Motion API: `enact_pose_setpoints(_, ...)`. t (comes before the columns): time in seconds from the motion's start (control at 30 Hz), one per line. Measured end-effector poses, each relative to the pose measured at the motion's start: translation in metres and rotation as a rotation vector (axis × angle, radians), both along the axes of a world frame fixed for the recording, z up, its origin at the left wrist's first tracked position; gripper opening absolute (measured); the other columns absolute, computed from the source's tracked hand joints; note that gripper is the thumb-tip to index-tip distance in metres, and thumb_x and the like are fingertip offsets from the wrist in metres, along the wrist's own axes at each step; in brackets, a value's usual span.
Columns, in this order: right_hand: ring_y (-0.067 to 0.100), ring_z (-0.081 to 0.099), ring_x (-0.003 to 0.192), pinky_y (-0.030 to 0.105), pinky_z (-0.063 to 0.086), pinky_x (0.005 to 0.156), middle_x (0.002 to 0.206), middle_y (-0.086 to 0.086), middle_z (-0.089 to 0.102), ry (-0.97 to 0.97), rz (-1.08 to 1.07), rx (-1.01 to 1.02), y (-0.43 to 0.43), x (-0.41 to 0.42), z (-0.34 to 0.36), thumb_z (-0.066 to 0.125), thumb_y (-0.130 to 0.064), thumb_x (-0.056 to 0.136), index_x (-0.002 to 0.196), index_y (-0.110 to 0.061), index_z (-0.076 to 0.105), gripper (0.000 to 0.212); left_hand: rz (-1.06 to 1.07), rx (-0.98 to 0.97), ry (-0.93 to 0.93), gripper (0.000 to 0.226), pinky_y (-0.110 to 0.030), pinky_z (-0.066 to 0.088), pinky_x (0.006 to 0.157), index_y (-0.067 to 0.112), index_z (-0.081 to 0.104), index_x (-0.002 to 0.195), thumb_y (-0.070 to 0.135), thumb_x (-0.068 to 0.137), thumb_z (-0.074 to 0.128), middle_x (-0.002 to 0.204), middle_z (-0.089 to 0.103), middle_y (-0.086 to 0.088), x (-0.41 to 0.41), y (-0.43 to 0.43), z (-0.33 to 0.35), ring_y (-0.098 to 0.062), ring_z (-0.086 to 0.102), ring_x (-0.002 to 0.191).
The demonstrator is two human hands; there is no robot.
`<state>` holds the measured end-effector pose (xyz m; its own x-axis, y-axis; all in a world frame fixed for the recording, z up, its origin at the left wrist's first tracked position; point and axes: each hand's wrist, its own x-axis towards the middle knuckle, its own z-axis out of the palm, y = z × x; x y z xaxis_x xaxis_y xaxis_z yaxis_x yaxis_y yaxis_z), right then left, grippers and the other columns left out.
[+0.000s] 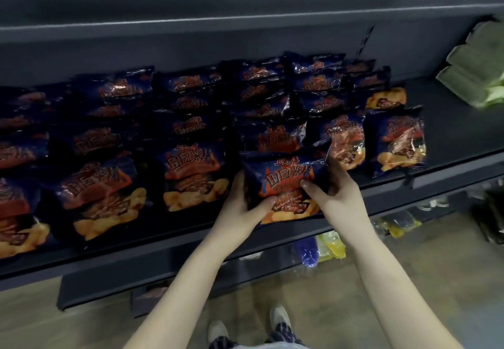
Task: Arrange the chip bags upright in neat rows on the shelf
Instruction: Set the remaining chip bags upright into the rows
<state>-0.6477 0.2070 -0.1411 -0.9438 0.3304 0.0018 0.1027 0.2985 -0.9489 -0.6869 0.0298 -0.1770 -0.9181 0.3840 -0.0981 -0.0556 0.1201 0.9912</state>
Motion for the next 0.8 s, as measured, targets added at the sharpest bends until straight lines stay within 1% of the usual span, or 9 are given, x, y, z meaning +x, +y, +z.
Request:
enact_pose_setpoints(0.1, -0.016, 0.053, 0.099, 0.004, 0.041, 0.082, 0.109, -0.028, 0.055, 0.048, -0.054, 0.026, 0.020, -0.005, 0.003, 0.068, -0.018, 0.085, 0.141, -0.022, 0.038, 0.064, 0.043, 0.000, 0.029, 0.068, -0.036, 0.037, 0.107, 0.054, 0.024, 0.128, 0.042, 0.078, 0.067, 0.132, 0.042, 0.026, -0.001, 0.026, 0.005, 0.000, 0.043, 0.126)
enact_pose_setpoints(0.17, -0.020, 0.051, 0.095, 0.003, 0.042, 0.081, 0.106, -0.033, 0.051, 0.066, -0.072, 0.028, 0.035, -0.008, 0.005, 0.067, -0.017, 0.086, 0.142, -0.025, 0.037, 0.064, 0.060, -0.019, 0.046, 0.076, -0.036, 0.032, 0.110, 0.042, 0.014, 0.142, 0.034, 0.085, 0.063, 0.138, 0.036, 0.020, -0.002, 0.042, 0.006, -0.002, 0.037, 0.130)
enact_pose_setpoints(0.23, -0.008, 0.055, 0.102, 0.012, 0.045, 0.086, 0.112, -0.023, 0.057, 0.087, -0.077, 0.013, 0.051, -0.010, 0.005, 0.065, -0.016, 0.087, 0.140, -0.026, 0.039, 0.060, 0.072, -0.011, 0.061, 0.077, -0.025, 0.031, 0.108, 0.041, 0.009, 0.143, 0.028, 0.088, 0.061, 0.134, 0.030, 0.030, -0.003, 0.058, 0.007, 0.010, 0.032, 0.126)
enact_pose_setpoints(0.3, -0.010, 0.055, 0.104, 0.007, 0.046, 0.084, 0.116, -0.013, 0.059, 0.124, -0.090, 0.005, 0.068, -0.012, 0.003, 0.063, -0.012, 0.087, 0.137, -0.023, 0.041, 0.056, 0.084, 0.027, 0.071, 0.075, -0.007, 0.034, 0.097, 0.048, 0.010, 0.137, 0.020, 0.089, 0.060, 0.124, 0.028, 0.041, -0.004, 0.076, 0.006, 0.025, 0.032, 0.116)
enact_pose_setpoints(0.37, -0.023, 0.051, 0.097, 0.000, 0.042, 0.078, 0.110, -0.020, 0.058, 0.151, -0.106, 0.023, 0.085, -0.014, 0.000, 0.062, -0.009, 0.088, 0.136, -0.023, 0.041, 0.055, 0.106, 0.052, 0.077, 0.075, 0.000, 0.035, 0.090, 0.049, 0.014, 0.134, 0.009, 0.088, 0.059, 0.122, 0.030, 0.043, -0.005, 0.094, 0.003, 0.027, 0.035, 0.114)
enact_pose_setpoints(0.43, -0.029, 0.048, 0.092, -0.004, 0.038, 0.073, 0.103, -0.032, 0.052, 0.154, -0.130, 0.051, 0.102, -0.016, -0.006, 0.060, -0.006, 0.089, 0.137, -0.022, 0.041, 0.054, 0.127, 0.035, 0.103, 0.078, -0.003, 0.034, 0.095, 0.047, 0.015, 0.135, 0.003, 0.087, 0.058, 0.125, 0.033, 0.040, -0.005, 0.112, 0.001, 0.023, 0.036, 0.117)
enact_pose_setpoints(0.57, -0.007, 0.050, 0.109, -0.005, 0.037, 0.079, 0.116, -0.028, 0.052, 0.125, -0.114, 0.037, 0.125, -0.026, -0.020, 0.055, -0.005, 0.092, 0.142, -0.020, 0.039, 0.055, 0.235, -0.072, 0.213, 0.085, -0.004, 0.028, 0.100, 0.039, 0.008, 0.144, -0.002, 0.086, 0.056, 0.142, 0.025, 0.025, 0.000, 0.142, -0.003, 0.023, 0.027, 0.123)
enact_pose_setpoints(0.67, 0.001, 0.042, 0.124, -0.003, 0.033, 0.090, 0.132, -0.015, 0.048, 0.125, -0.107, 0.029, 0.124, -0.032, -0.032, 0.053, -0.004, 0.093, 0.144, -0.021, 0.035, 0.057, 0.327, -0.204, 0.409, 0.091, -0.009, 0.016, 0.110, 0.047, 0.002, 0.141, -0.008, 0.086, 0.050, 0.154, 0.003, 0.017, 0.009, 0.156, -0.005, 0.007, 0.007, 0.139)
enact_pose_setpoints(0.8, 0.006, 0.033, 0.134, 0.006, 0.032, 0.101, 0.146, -0.002, 0.036, 0.272, -0.106, 0.175, 0.111, -0.035, -0.045, 0.044, 0.011, 0.088, 0.144, -0.028, 0.029, 0.070, 0.327, -0.303, 0.607, 0.097, 0.001, 0.017, 0.101, 0.023, 0.002, 0.147, -0.026, 0.073, 0.042, 0.155, -0.011, 0.000, 0.014, 0.173, -0.015, -0.001, -0.008, 0.142)
